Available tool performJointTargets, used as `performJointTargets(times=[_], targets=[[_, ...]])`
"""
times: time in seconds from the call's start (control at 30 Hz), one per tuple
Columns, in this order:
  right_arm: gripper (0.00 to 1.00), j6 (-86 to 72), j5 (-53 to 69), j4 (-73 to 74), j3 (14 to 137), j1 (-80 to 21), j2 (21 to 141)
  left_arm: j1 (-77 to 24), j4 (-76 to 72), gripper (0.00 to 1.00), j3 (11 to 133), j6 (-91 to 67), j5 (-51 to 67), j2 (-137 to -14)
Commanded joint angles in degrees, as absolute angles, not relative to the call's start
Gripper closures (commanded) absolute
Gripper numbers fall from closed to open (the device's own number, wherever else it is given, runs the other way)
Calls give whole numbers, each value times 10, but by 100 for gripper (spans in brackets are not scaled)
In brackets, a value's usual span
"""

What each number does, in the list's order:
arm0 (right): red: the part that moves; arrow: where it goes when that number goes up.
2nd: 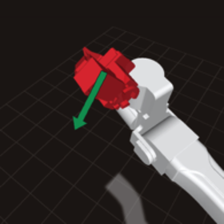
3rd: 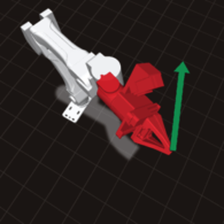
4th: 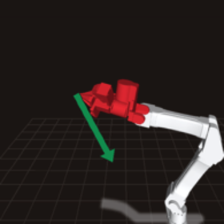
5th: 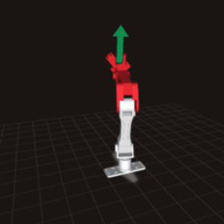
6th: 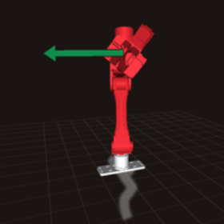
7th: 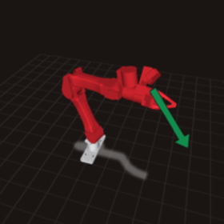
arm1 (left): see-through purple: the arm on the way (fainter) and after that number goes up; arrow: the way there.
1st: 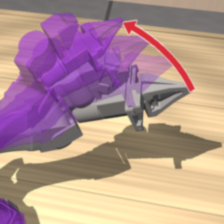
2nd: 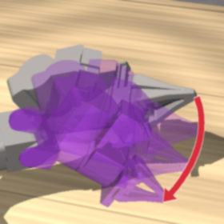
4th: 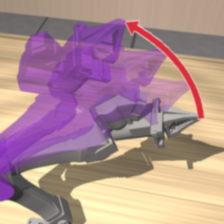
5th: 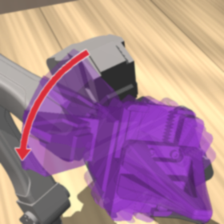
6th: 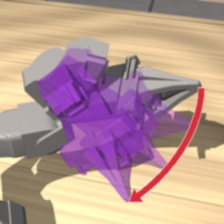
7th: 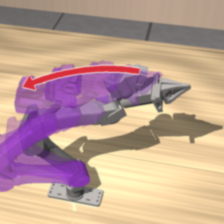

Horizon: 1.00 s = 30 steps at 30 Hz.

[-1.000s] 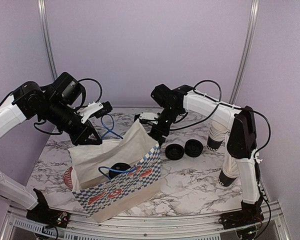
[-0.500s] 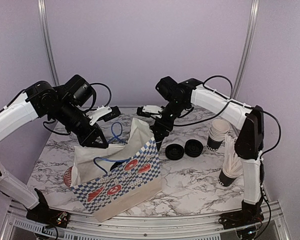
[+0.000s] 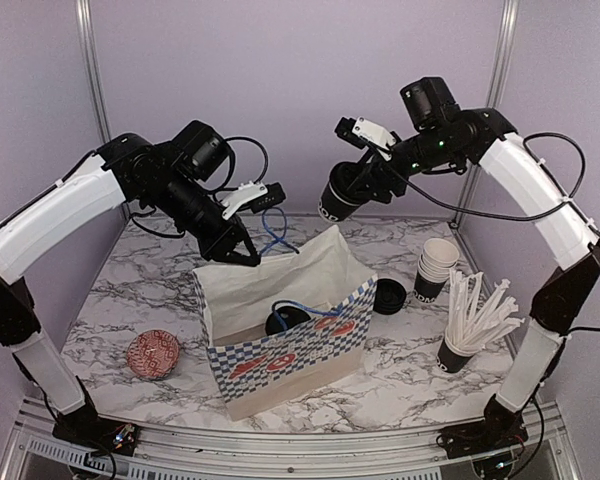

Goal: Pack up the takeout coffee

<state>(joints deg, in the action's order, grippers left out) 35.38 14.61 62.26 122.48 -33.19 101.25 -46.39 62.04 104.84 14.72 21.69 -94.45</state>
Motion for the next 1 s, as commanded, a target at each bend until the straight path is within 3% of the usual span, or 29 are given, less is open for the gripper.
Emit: performJointTargets(times=[0.0,0.27,0.47,0.83,0.97], targets=[[36,365,170,574,1238,-333,956,-461,617,93,1092,185,232,-979],[38,385,353,601,1233,-336,905,-461,611,82,1121,190,179,-1006],[39,447,446,673,1253,-359,895,-461,609,63,1136,170,173,-1009],[40,526,368,762,1252,-509,911,-471,569,39,1036,120,180,-862],[41,506,290,724,1239,-556,934,-471,524,32,984,78,114,-796]])
